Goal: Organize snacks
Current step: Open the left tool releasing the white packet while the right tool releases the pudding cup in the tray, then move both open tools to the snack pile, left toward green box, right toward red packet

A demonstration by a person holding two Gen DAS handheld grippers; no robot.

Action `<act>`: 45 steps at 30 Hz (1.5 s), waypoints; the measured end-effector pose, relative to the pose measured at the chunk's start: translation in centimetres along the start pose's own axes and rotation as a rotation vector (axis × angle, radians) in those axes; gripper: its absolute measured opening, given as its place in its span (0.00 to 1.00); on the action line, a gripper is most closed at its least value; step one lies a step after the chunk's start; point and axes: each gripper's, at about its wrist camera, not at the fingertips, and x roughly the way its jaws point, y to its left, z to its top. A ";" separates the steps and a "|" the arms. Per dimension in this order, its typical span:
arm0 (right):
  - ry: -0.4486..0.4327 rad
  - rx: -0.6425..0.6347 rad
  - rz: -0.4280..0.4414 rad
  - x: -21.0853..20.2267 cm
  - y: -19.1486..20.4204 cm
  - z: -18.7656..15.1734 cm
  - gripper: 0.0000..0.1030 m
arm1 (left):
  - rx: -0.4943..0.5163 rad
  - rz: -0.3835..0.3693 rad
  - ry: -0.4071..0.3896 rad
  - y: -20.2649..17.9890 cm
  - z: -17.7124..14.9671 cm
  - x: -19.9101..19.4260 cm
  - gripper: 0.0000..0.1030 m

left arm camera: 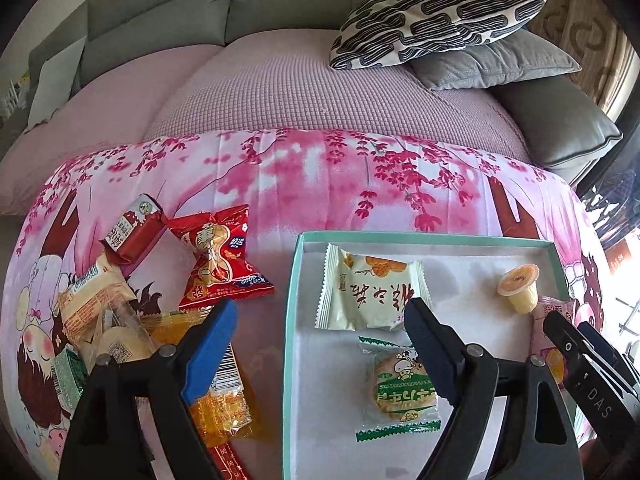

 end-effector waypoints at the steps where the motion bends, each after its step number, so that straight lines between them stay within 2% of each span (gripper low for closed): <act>1: 0.007 -0.001 -0.003 0.2 0.0 -0.1 0.71 | -0.012 0.003 0.004 0.3 0.0 0.2 0.83; 3: 0.015 0.001 0.005 0.6 0.0 -0.2 0.86 | -0.044 0.017 0.004 0.8 0.0 0.5 0.84; 4: 0.018 0.005 0.011 0.8 -0.1 -0.3 0.89 | -0.060 0.031 0.000 1.2 0.0 0.7 0.88; 5: 0.020 0.009 0.016 0.9 -0.2 -0.3 0.95 | -0.075 0.043 -0.001 1.5 0.0 0.8 0.99; 6: 0.022 0.012 0.020 0.9 -0.2 -0.3 1.00 | -0.086 0.049 0.002 1.8 0.0 1.0 1.00; 14: 0.044 -0.002 -0.002 1.3 0.0 -0.5 1.00 | -0.125 0.062 0.014 2.8 -0.1 1.6 1.00; 19: 0.047 -0.023 0.015 1.1 0.6 -0.8 1.00 | -0.121 0.064 -0.008 3.2 -0.8 1.2 1.00; 25: 0.036 -0.066 0.021 0.0 1.7 -1.4 1.00 | -0.131 0.062 0.006 4.5 -1.9 0.8 1.00; 33: 0.005 -0.085 0.055 -2.5 2.7 -3.2 1.00 | -0.060 0.050 -0.032 4.8 -3.2 -1.7 1.00; 38: 0.003 -0.115 0.061 -3.2 3.7 -4.0 1.00 | -0.089 0.018 -0.053 6.0 -4.1 -3.4 1.00; 45: 0.020 -0.167 0.079 -3.0 6.0 -4.9 1.00 | -0.146 0.072 -0.065 9.4 -5.8 -5.1 1.00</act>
